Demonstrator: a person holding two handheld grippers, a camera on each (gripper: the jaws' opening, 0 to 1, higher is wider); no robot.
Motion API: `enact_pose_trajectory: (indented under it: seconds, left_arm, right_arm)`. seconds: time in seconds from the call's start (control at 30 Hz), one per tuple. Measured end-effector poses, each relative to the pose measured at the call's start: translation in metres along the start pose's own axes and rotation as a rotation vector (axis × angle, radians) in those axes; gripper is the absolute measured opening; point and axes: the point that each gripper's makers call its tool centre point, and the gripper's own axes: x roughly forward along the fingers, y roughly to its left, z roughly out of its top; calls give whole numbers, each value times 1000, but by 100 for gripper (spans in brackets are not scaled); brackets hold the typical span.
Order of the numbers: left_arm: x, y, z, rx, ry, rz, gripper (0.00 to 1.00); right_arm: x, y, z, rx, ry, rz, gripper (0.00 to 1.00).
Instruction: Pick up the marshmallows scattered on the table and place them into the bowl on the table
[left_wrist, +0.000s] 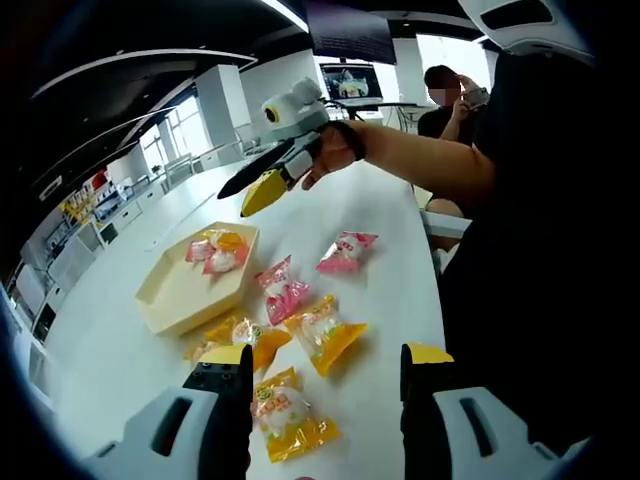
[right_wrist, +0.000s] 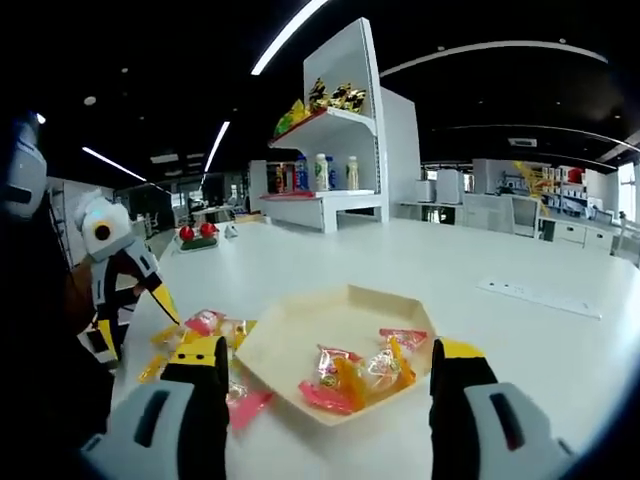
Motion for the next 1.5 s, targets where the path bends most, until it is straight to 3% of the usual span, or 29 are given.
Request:
enact_pose_trajectory:
  seconds: [0.27,0.43,0.5,0.73,0.8,0.93,1.2,1.47,1.5]
  left_arm:
    - [1,0,0,1,0,-2,59]
    - [1,0,-1,-1,2,-3,59]
    - [1,0,-1,-1,3,-3,59]
    - [3,0,-1,-2,1,-5,59]
    - [3,0,-1,-1,3,-7,59]
    - [3,1,-1,-2,4,-5,59]
    - [2,1,-1,0,7,-5,59]
    - [3,-1,0,1,7,-11,59]
    - [3,-2,1,1,2,-16,59]
  right_arm:
    - [-5,12,4,-57,13,22,75]
    - [-9,26,-7,-90,62,56,75]
    - [-9,25,-9,-151,73,30,77]
    - [-11,40,-10,-148,97,79,78]
    - [-11,55,-9,-166,84,138,82]
    - [-10,64,-14,-164,95,172,92]
    - [-17,74,-20,-195,124,207,93]
    - [-30,84,-25,-294,184,214,89]
    - [-32,94,-26,-311,182,238,89]
